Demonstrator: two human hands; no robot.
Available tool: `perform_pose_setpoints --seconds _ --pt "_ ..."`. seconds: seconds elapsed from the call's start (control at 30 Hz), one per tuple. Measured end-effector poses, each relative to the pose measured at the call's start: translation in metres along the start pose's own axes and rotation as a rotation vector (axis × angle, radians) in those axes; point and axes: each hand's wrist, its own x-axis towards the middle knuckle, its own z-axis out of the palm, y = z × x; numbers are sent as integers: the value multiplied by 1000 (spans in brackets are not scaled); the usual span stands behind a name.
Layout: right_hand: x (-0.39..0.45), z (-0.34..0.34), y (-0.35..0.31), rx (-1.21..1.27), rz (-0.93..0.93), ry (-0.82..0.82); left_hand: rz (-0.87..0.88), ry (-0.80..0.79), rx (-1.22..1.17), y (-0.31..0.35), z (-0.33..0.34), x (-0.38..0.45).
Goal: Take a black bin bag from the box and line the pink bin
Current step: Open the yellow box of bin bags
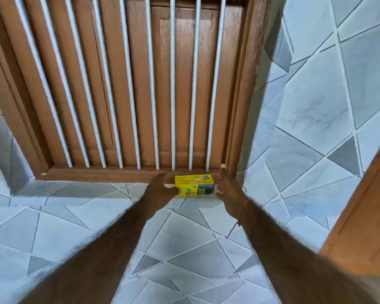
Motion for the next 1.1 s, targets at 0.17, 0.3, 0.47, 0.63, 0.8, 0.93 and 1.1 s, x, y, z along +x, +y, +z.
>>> perform_pose_setpoints --seconds 0.17,0.3,0.47,0.63,0.8,0.93,1.1 --pt "85 -2 34 -30 -6 24 3 -76 218 -16 29 32" --pt "91 2 32 -29 13 43 -59 -68 388 -34 40 46" --pt "78 -3 21 72 38 27 -7 14 167 -42 27 56" --pt "48 -3 17 17 34 -90 30 -96 -51 -33 -4 47" --pt "14 9 13 61 -44 -158 97 -130 -100 -25 -25 35" --pt "-8 8 11 19 -61 -168 122 -171 -134 -21 -36 26" --pt "-29 5 -3 320 -56 -55 102 -194 -263 -4 -48 13"
